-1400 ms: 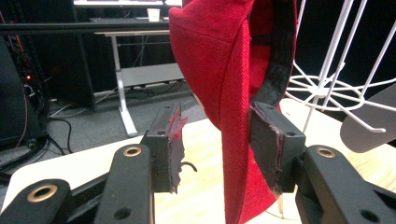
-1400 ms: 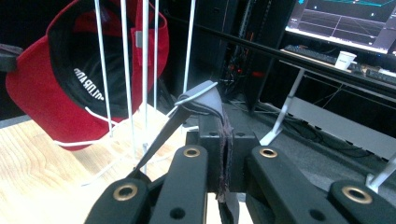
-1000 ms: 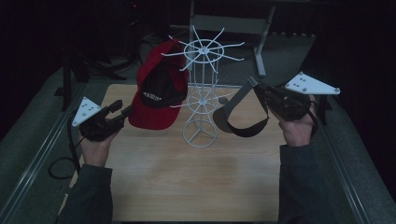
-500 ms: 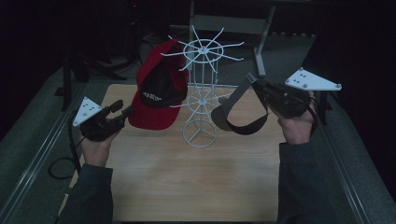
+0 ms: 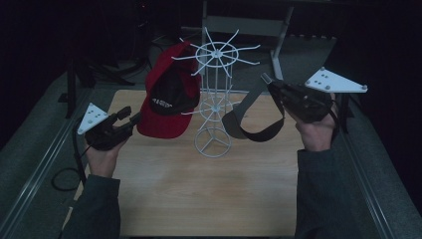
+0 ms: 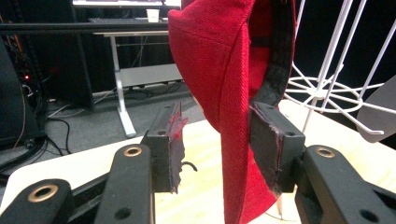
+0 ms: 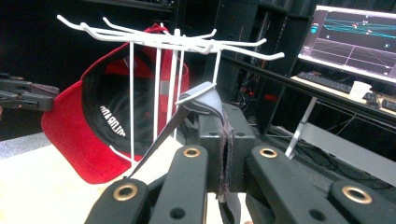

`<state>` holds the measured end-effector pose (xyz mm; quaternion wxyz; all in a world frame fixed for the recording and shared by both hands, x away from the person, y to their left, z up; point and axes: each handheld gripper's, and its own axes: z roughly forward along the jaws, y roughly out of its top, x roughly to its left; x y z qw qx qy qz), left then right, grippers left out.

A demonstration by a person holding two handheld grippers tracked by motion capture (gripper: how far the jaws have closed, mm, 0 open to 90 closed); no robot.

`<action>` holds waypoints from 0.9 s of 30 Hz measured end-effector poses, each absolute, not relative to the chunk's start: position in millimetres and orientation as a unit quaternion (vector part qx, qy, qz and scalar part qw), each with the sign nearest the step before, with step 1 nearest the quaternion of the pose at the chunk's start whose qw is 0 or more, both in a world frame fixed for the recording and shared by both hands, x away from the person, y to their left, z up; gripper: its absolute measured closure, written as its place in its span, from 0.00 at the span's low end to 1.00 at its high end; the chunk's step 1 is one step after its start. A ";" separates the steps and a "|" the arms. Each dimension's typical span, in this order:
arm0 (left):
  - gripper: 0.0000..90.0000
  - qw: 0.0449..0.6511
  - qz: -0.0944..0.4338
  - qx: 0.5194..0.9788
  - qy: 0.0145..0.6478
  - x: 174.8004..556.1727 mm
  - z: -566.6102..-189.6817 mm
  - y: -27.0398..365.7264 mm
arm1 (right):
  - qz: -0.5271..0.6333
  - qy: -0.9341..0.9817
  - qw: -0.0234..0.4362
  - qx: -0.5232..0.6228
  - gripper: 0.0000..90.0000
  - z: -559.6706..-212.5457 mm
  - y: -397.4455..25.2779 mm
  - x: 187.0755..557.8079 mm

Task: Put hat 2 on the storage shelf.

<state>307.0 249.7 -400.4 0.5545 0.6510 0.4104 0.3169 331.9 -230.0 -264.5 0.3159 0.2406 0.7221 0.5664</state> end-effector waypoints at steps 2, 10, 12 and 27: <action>0.62 0.554 0.317 0.651 0.410 306.9 -400.2 249.5 | 0.567 0.722 0.316 0.239 0.98 -263.1 -229.1 331.5; 0.62 0.555 0.317 0.651 0.410 307.9 -400.3 249.5 | 0.572 0.719 0.318 0.235 0.98 -258.4 -228.2 329.9; 0.62 0.556 0.315 0.650 0.410 308.1 -399.9 249.8 | 0.573 0.717 0.320 0.234 0.98 -256.8 -228.6 329.2; 0.62 0.556 0.313 0.651 0.411 308.5 -399.7 249.1 | 0.580 0.711 0.323 0.230 0.98 -252.1 -229.1 326.9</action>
